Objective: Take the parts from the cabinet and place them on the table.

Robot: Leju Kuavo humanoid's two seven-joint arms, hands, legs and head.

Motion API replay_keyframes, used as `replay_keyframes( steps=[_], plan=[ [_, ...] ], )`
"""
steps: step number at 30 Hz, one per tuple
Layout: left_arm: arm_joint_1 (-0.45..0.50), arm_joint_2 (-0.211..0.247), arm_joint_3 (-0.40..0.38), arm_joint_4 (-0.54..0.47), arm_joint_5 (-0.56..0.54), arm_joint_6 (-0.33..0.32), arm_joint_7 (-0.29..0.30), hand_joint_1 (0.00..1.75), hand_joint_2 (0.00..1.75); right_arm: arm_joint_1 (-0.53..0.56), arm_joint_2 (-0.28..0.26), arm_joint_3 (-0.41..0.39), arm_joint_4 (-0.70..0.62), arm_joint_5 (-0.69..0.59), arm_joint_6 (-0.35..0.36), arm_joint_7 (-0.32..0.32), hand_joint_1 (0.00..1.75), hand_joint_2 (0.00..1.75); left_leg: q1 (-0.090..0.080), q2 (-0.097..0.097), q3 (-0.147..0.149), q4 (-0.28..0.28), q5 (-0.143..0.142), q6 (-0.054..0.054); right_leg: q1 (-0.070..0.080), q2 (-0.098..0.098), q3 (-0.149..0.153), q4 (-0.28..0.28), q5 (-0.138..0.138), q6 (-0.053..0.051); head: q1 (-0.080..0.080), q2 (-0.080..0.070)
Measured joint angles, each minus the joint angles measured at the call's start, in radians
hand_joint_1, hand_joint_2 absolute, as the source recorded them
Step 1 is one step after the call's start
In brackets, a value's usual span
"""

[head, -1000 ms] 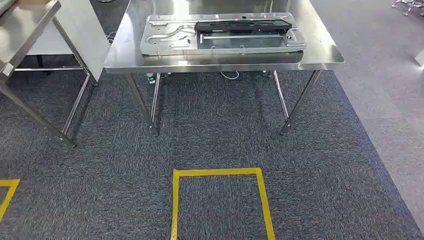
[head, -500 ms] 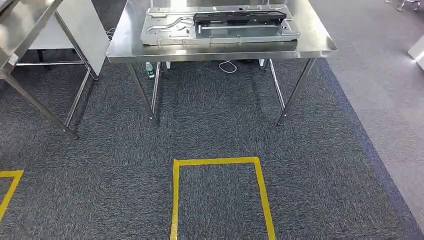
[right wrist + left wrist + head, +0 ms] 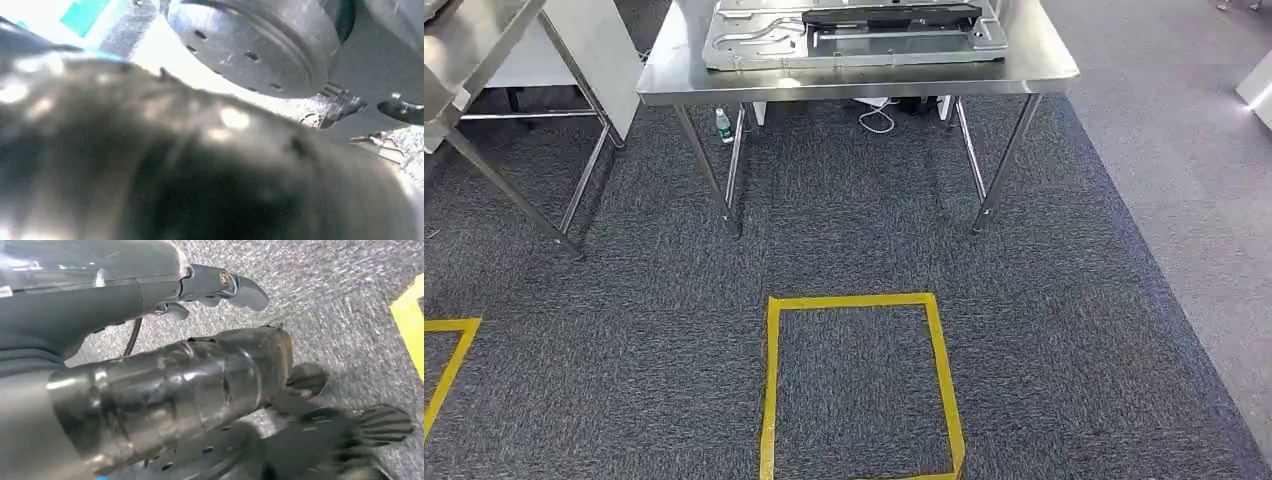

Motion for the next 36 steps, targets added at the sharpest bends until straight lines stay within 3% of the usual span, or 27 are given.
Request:
replay_keyframes(
  steps=[3, 4, 6, 7, 8, 9, 10, 12, 13, 14, 15, 18, 19, 21, 22, 23, 24, 25, 26, 27, 28, 30, 31, 33, 34, 35, 36],
  plan=[
    [0.001, 0.000, 0.011, 0.000, -0.003, -0.001, 0.000, 0.00, 0.00, -0.001, 0.000, -0.008, 0.015, 0.000, 0.000, 0.000, 0.00, 0.00, -0.007, 0.000, -0.023, -0.004, 0.028, 0.005, -0.005, 0.000, -0.004, -0.019, 0.042, 0.018, 0.000, 0.000],
    [0.000, -0.001, 0.015, 0.000, -0.004, -0.001, 0.000, 0.00, 0.00, -0.005, -0.002, -0.012, 0.023, 0.000, 0.000, 0.000, 0.00, 0.00, 0.003, 0.013, -0.029, -0.012, 0.047, 0.009, -0.005, 0.006, -0.016, -0.004, 0.014, 0.020, 0.000, 0.000],
    [0.000, -0.001, 0.019, 0.000, -0.009, -0.002, 0.000, 0.00, 0.00, -0.006, -0.002, -0.015, 0.025, 0.000, 0.000, 0.000, 0.00, 0.00, 0.002, 0.013, -0.063, -0.010, 0.072, 0.031, -0.006, 0.007, -0.036, 0.083, -0.123, 0.027, 0.000, 0.000],
    [0.000, -0.001, 0.022, 0.000, -0.010, -0.002, 0.000, 0.00, 0.00, -0.006, -0.001, -0.016, 0.029, 0.001, 0.000, 0.000, 0.00, 0.00, 0.002, 0.013, -0.080, -0.006, 0.084, 0.030, -0.009, 0.007, -0.045, 0.157, -0.186, 0.031, 0.000, 0.000],
    [0.000, -0.001, 0.023, 0.000, -0.010, -0.002, 0.000, 0.00, 0.00, -0.005, -0.001, -0.016, 0.031, 0.001, 0.000, 0.000, 0.00, 0.00, 0.001, 0.013, -0.099, -0.002, 0.097, 0.029, -0.012, 0.007, -0.052, 0.233, -0.218, 0.035, -0.001, 0.000],
    [0.000, -0.001, 0.024, 0.000, -0.010, -0.002, -0.001, 0.00, 0.00, -0.006, -0.001, -0.017, 0.033, 0.001, 0.000, 0.000, 0.00, 0.00, 0.002, 0.015, -0.122, 0.007, 0.109, 0.027, -0.016, 0.006, -0.053, 0.289, -0.208, 0.039, 0.000, 0.000],
    [0.000, -0.001, 0.024, 0.000, -0.010, -0.002, -0.001, 0.00, 0.00, -0.007, -0.001, -0.018, 0.034, 0.002, 0.000, 0.000, 0.00, 0.00, 0.002, 0.017, -0.144, 0.018, 0.119, 0.024, -0.022, 0.005, -0.039, 0.307, -0.167, 0.044, 0.000, 0.000],
    [0.000, -0.001, 0.024, 0.000, -0.011, -0.002, -0.001, 0.00, 0.00, -0.010, -0.001, -0.022, 0.036, 0.002, 0.000, -0.003, 0.00, 0.00, 0.006, 0.018, -0.198, 0.047, 0.134, 0.016, -0.032, 0.005, 0.038, 0.239, -0.090, 0.051, 0.000, 0.000],
    [0.000, -0.001, 0.024, 0.000, -0.011, -0.003, -0.001, 0.00, 0.00, -0.012, -0.001, -0.023, 0.037, 0.003, 0.000, -0.005, 0.00, 0.00, 0.007, 0.017, -0.223, 0.068, 0.138, 0.011, -0.036, 0.005, 0.112, 0.151, -0.098, 0.054, -0.001, 0.000],
    [0.002, 0.000, 0.024, 0.000, -0.011, -0.003, -0.001, 0.00, 0.00, -0.014, -0.001, -0.024, 0.037, 0.005, 0.000, -0.009, 0.00, 0.00, 0.003, 0.017, -0.241, 0.086, 0.140, 0.006, -0.033, 0.005, 0.201, 0.047, -0.141, 0.053, 0.001, 0.000],
    [0.003, 0.000, 0.025, 0.000, -0.012, -0.003, -0.001, 0.00, 0.00, -0.016, -0.002, -0.027, 0.039, 0.007, 0.000, -0.013, 0.00, 0.00, 0.004, 0.017, -0.251, 0.102, 0.142, 0.001, -0.030, 0.007, 0.240, -0.033, -0.186, 0.044, -0.003, 0.000],
    [0.003, 0.000, 0.026, 0.000, -0.014, -0.004, -0.001, 0.00, 0.00, -0.016, -0.002, -0.034, 0.049, 0.014, 0.000, -0.019, 0.00, 0.00, 0.009, 0.017, -0.264, 0.105, 0.172, -0.021, -0.020, 0.005, 0.212, -0.025, -0.175, 0.023, -0.001, 0.000],
    [0.003, 0.000, 0.026, 0.000, -0.014, -0.004, -0.001, 0.00, 0.00, -0.017, -0.001, -0.036, 0.056, 0.015, 0.001, -0.021, 0.00, 0.00, 0.011, 0.012, -0.272, 0.112, 0.162, -0.027, -0.029, -0.002, 0.199, -0.032, -0.160, 0.008, -0.001, 0.000],
    [0.004, -0.002, 0.026, 0.000, -0.018, -0.008, -0.001, 0.00, 0.00, -0.022, -0.001, -0.038, 0.058, 0.019, 0.001, -0.027, 0.00, 0.00, 0.017, 0.005, -0.300, 0.181, 0.052, -0.035, -0.025, -0.006, 0.172, -0.032, -0.139, -0.010, -0.003, 0.000],
    [0.006, -0.002, 0.026, 0.000, -0.019, -0.008, 0.001, 0.00, 0.00, -0.022, -0.001, -0.039, 0.060, 0.022, 0.001, -0.031, 0.00, 0.00, 0.019, 0.005, -0.317, 0.247, -0.008, -0.039, -0.022, -0.005, 0.157, -0.032, -0.131, -0.012, -0.003, 0.000],
    [0.006, -0.002, 0.026, 0.000, -0.020, -0.010, 0.000, 0.00, 0.00, -0.022, -0.001, -0.039, 0.063, 0.025, 0.001, -0.034, 0.00, 0.00, 0.020, 0.004, -0.328, 0.313, -0.043, -0.042, -0.020, -0.006, 0.143, -0.032, -0.119, -0.012, -0.003, 0.000],
    [0.005, -0.002, 0.027, 0.000, -0.020, -0.013, -0.003, 0.00, 0.00, -0.022, -0.002, -0.042, 0.066, 0.029, 0.001, -0.037, 0.00, 0.00, 0.022, 0.004, -0.337, 0.377, -0.044, -0.044, -0.017, -0.007, 0.126, -0.031, -0.106, -0.012, -0.003, 0.000],
    [0.005, -0.002, 0.029, 0.000, -0.020, -0.015, -0.005, 0.00, 0.00, -0.022, -0.002, -0.044, 0.069, 0.032, 0.001, -0.039, 0.00, 0.00, 0.024, 0.004, -0.336, 0.415, -0.002, -0.045, -0.015, -0.008, 0.110, -0.030, -0.094, -0.010, -0.003, 0.000],
    [0.005, -0.002, 0.031, 0.000, -0.020, -0.018, -0.007, 0.00, 0.00, -0.023, -0.002, -0.046, 0.072, 0.032, 0.001, -0.042, 0.00, 0.00, 0.025, 0.004, -0.318, 0.414, 0.056, -0.046, -0.015, -0.009, 0.093, -0.028, -0.082, -0.008, -0.003, 0.000],
    [0.005, -0.002, 0.031, 0.000, -0.020, -0.018, -0.007, 0.00, 0.00, -0.023, -0.001, -0.048, 0.074, 0.033, 0.002, -0.043, 0.00, 0.00, 0.026, 0.004, -0.281, 0.375, 0.102, -0.046, -0.015, -0.009, 0.075, -0.025, -0.071, -0.004, -0.003, 0.000],
    [0.005, -0.002, 0.031, 0.000, -0.020, -0.018, -0.007, 0.00, 0.00, -0.023, -0.001, -0.051, 0.077, 0.034, 0.002, -0.044, 0.00, 0.00, 0.027, 0.004, -0.225, 0.302, 0.114, -0.044, -0.017, -0.007, 0.066, -0.022, -0.062, 0.000, -0.003, 0.000],
    [0.002, 0.000, 0.031, 0.000, -0.020, -0.018, -0.009, 0.00, 0.00, -0.024, -0.001, -0.056, 0.079, 0.036, 0.002, -0.047, 0.00, 0.00, 0.022, 0.001, -0.057, 0.064, 0.042, -0.038, -0.014, -0.008, 0.054, -0.006, -0.050, 0.012, -0.003, 0.000],
    [0.000, 0.000, 0.034, 0.000, -0.020, -0.018, -0.010, 0.00, 0.00, -0.023, -0.001, -0.058, 0.082, 0.038, 0.005, -0.049, 0.00, 0.00, 0.021, 0.000, -0.045, 0.026, 0.013, -0.029, -0.014, -0.008, 0.049, -0.004, -0.043, 0.020, -0.003, 0.000],
    [0.000, 0.000, 0.041, 0.000, -0.021, -0.019, -0.010, 0.00, 0.00, -0.028, -0.001, -0.060, 0.088, 0.043, 0.011, -0.050, 0.00, 0.00, 0.016, 0.000, -0.055, 0.034, 0.017, -0.022, -0.016, -0.008, 0.045, -0.005, -0.029, 0.032, -0.003, 0.000],
    [0.004, 0.000, 0.045, 0.000, -0.021, -0.019, -0.010, 0.00, 0.00, -0.028, -0.001, -0.061, 0.090, 0.044, 0.013, -0.051, 0.00, 0.00, 0.019, 0.002, -0.056, 0.028, 0.026, -0.010, -0.015, -0.006, 0.044, -0.004, -0.026, 0.038, -0.003, 0.000],
    [0.006, -0.001, 0.047, 0.000, -0.021, -0.019, -0.010, 0.00, 0.00, -0.029, -0.002, -0.061, 0.092, 0.044, 0.014, -0.051, 0.00, 0.00, 0.021, 0.008, -0.058, 0.026, 0.033, -0.001, -0.023, -0.003, 0.037, 0.017, -0.049, 0.039, -0.003, 0.000],
    [0.006, -0.001, 0.048, 0.000, -0.021, -0.020, -0.010, 0.00, 0.00, -0.029, -0.002, -0.061, 0.093, 0.045, 0.015, -0.051, 0.00, 0.00, 0.019, 0.008, -0.065, 0.028, 0.037, 0.006, -0.021, -0.002, 0.019, 0.063, -0.091, 0.039, -0.001, 0.000]
  ],
)
